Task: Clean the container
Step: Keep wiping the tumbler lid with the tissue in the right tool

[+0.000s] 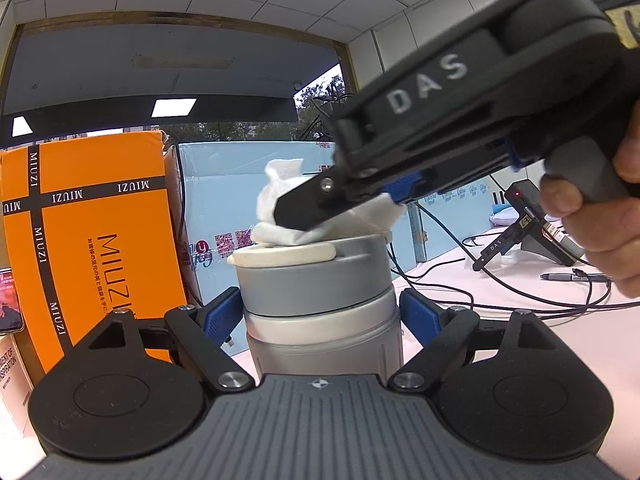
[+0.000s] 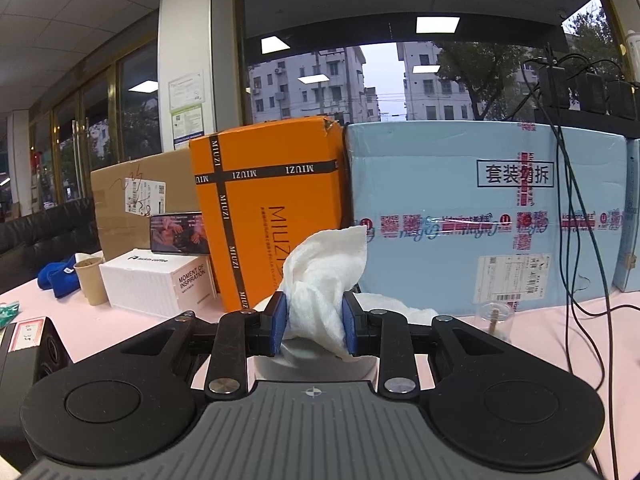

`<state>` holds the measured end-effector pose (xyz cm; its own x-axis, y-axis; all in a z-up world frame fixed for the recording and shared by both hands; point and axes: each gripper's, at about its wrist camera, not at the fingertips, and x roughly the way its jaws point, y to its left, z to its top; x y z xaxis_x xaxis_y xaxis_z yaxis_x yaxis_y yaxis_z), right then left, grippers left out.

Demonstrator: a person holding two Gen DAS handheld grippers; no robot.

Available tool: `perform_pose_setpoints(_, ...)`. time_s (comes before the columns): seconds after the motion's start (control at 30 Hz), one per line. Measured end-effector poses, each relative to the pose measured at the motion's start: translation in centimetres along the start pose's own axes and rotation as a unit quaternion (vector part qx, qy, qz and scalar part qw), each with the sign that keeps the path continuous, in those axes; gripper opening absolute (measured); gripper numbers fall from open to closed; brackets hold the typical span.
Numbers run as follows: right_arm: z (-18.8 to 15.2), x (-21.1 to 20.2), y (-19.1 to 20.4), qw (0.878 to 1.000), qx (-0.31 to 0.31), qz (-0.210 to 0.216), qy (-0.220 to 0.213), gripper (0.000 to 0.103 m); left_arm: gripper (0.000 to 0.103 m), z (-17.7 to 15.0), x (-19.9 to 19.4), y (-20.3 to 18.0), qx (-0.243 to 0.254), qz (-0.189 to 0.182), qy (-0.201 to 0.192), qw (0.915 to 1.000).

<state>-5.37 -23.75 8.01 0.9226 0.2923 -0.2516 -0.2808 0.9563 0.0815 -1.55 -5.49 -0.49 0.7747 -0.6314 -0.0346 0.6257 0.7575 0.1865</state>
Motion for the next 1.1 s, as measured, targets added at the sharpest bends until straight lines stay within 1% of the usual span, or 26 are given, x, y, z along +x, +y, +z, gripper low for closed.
perform_pose_setpoints(0.1, 0.1, 0.5, -0.2, 1.000, 0.013, 0.003, -0.005, 0.026, 0.084, 0.0, 0.0, -0.1, 0.003, 0.001, 0.000, 1.0000)
perform_pose_setpoints(0.23, -0.1, 0.7, -1.1, 0.999, 0.031, -0.004, -0.015, 0.026, 0.083, 0.0, 0.0, -0.3, 0.009, 0.000, -0.001, 1.0000)
perform_pose_setpoints(0.47, -0.5, -0.4, -2.3, 0.998, 0.048, -0.014, -0.025, 0.027, 0.083, 0.1, -0.1, -0.2, 0.004, -0.002, 0.000, 1.0000)
perform_pose_setpoints(0.6, -0.9, -1.2, -2.8, 0.998, 0.054, -0.012, -0.025, 0.027, 0.083, 0.1, -0.1, -0.3, 0.007, -0.001, -0.001, 1.0000)
perform_pose_setpoints(0.67, -1.1, -1.4, -2.6, 0.998, 0.049, -0.010, -0.023, 0.027, 0.083, 0.1, -0.1, -0.2, 0.005, -0.001, 0.000, 1.0000)
perform_pose_setpoints(0.77, -1.3, -1.3, -1.6, 0.999, 0.025, -0.022, -0.026, 0.029, 0.083, 0.1, -0.1, 0.0, 0.000, -0.001, 0.000, 1.0000)
perform_pose_setpoints(0.9, -0.9, -0.5, -1.0, 0.999, 0.033, 0.001, -0.026, 0.029, 0.083, 0.1, -0.2, -0.2, 0.005, -0.002, -0.001, 1.0000)
perform_pose_setpoints(1.1, -0.4, 1.0, -0.1, 1.000, 0.022, 0.008, -0.021, 0.029, 0.083, 0.1, -0.1, -0.1, 0.004, -0.002, -0.001, 1.0000)
